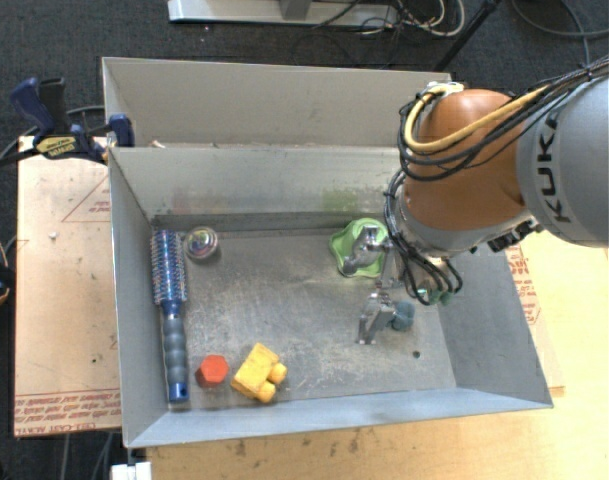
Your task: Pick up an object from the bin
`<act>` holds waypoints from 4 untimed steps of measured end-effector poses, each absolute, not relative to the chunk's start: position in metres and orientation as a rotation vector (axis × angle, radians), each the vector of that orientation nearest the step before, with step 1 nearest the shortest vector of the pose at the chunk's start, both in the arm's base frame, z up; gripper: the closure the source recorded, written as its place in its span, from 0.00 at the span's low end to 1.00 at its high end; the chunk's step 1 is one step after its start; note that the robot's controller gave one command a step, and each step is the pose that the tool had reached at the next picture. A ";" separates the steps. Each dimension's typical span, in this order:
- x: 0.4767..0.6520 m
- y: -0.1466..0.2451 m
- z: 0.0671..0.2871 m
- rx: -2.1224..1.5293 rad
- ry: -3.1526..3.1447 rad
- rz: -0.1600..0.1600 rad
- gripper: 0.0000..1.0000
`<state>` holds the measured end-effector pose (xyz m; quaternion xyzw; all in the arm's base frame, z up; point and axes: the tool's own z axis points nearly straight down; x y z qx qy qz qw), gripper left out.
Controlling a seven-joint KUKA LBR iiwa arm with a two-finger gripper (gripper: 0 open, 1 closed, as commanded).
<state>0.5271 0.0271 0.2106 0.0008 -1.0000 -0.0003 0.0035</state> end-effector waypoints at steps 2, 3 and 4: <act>0.553 -0.080 0.083 0.269 -3.132 -0.003 0.00; 0.552 -0.081 0.086 0.265 -3.132 -0.002 1.00; 0.542 -0.100 0.231 0.507 -3.111 0.006 1.00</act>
Offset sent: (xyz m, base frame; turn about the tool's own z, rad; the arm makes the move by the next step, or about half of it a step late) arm -0.0361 -0.1137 -0.0666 -0.1667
